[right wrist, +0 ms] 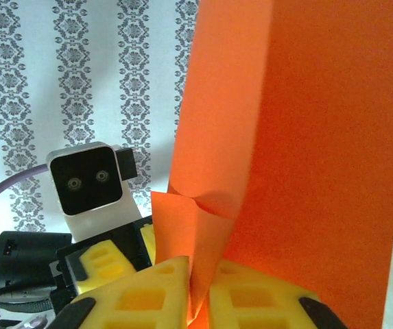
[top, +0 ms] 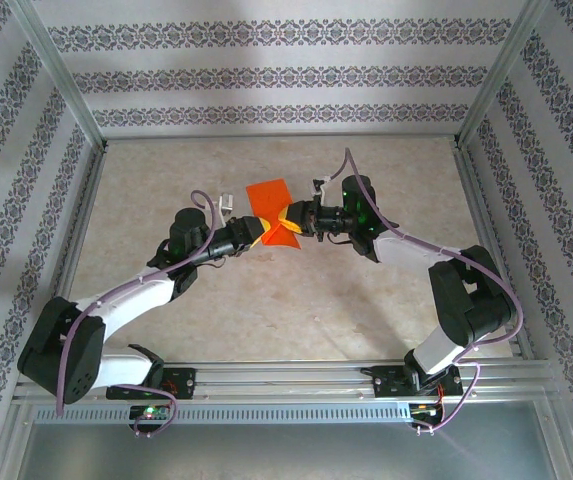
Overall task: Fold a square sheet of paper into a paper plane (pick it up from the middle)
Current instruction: Turn over the paper at the center of the table.
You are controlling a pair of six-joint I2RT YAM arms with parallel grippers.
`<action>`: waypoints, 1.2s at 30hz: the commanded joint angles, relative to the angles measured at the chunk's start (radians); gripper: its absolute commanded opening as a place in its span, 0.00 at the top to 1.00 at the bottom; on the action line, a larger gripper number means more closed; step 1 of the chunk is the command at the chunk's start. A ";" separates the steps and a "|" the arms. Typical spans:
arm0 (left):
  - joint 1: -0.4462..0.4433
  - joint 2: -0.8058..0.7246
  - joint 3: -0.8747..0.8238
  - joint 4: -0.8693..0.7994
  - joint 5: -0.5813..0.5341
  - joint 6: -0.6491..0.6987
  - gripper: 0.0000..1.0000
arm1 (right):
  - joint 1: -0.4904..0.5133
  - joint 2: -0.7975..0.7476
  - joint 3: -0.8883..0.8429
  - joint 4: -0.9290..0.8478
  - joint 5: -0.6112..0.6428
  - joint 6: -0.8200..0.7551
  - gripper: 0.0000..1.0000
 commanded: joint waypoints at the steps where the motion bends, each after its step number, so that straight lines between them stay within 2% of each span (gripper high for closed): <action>1: 0.021 0.023 0.023 0.005 0.023 -0.003 0.83 | -0.016 -0.004 -0.007 0.035 -0.023 -0.007 0.81; 3: 0.030 0.038 0.031 -0.011 0.026 0.003 0.87 | -0.025 -0.007 -0.012 0.026 -0.013 -0.018 0.74; 7: 0.051 0.057 0.068 -0.115 0.024 0.065 0.89 | -0.066 -0.030 -0.035 -0.021 0.026 -0.056 0.55; 10: 0.065 0.054 0.130 -0.337 -0.022 0.195 0.90 | -0.114 -0.066 -0.056 -0.101 0.075 -0.115 0.46; 15: 0.061 0.077 0.388 -0.961 -0.293 0.546 0.91 | -0.178 -0.161 -0.051 -0.346 0.244 -0.312 0.32; 18: 0.046 0.113 0.514 -1.178 -0.472 0.680 0.91 | -0.185 -0.208 -0.023 -0.480 0.377 -0.428 0.24; 22: 0.001 0.183 0.685 -1.386 -0.777 0.800 0.91 | -0.190 -0.275 -0.008 -0.573 0.539 -0.506 0.18; 28: -0.097 0.383 0.871 -1.587 -1.136 0.853 0.90 | -0.194 -0.357 -0.033 -0.620 0.712 -0.550 0.11; 33: -0.180 0.609 1.001 -1.734 -1.276 0.793 0.88 | -0.202 -0.381 -0.050 -0.644 0.772 -0.556 0.09; 36: -0.216 0.722 1.073 -1.759 -1.251 0.747 0.88 | -0.209 -0.390 -0.063 -0.651 0.784 -0.550 0.09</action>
